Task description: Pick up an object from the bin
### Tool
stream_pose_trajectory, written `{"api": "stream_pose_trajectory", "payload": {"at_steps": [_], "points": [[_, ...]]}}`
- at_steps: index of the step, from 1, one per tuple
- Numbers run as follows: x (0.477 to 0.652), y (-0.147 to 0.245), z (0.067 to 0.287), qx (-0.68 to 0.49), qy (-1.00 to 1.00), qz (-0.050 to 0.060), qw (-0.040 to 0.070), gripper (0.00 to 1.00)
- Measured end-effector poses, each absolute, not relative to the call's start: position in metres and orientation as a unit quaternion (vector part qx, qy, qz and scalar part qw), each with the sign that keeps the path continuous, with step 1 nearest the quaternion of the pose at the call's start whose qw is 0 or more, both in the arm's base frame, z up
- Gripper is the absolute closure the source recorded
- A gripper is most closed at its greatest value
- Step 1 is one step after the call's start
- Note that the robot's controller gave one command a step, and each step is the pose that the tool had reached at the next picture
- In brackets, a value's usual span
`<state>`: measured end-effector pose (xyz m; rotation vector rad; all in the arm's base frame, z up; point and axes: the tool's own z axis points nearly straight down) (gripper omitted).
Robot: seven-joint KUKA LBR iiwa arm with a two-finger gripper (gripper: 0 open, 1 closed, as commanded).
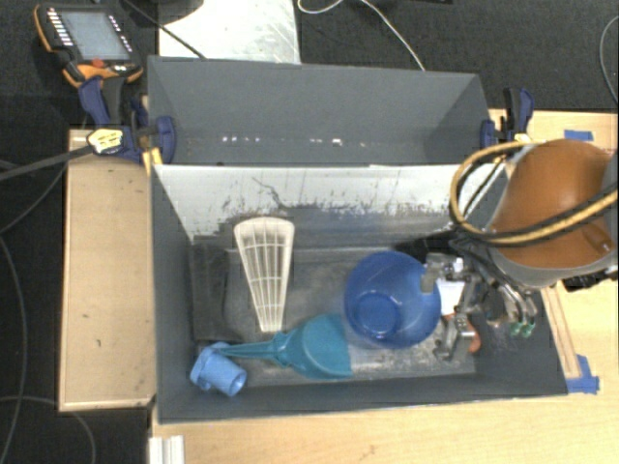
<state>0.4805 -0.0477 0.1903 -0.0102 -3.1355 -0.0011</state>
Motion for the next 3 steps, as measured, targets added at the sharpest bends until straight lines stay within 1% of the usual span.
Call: {"api": "stream_pose_trajectory", "payload": {"at_steps": [1,2,3], "points": [[0.482,-0.048,0.194,-0.002,-1.000,0.000,-0.001,0.00],[0.480,-0.051,0.112,-0.005,-1.000,-0.001,0.006,0.00],[0.484,-0.040,0.087,-0.039,-0.999,-0.001,0.000,0.00]]}}
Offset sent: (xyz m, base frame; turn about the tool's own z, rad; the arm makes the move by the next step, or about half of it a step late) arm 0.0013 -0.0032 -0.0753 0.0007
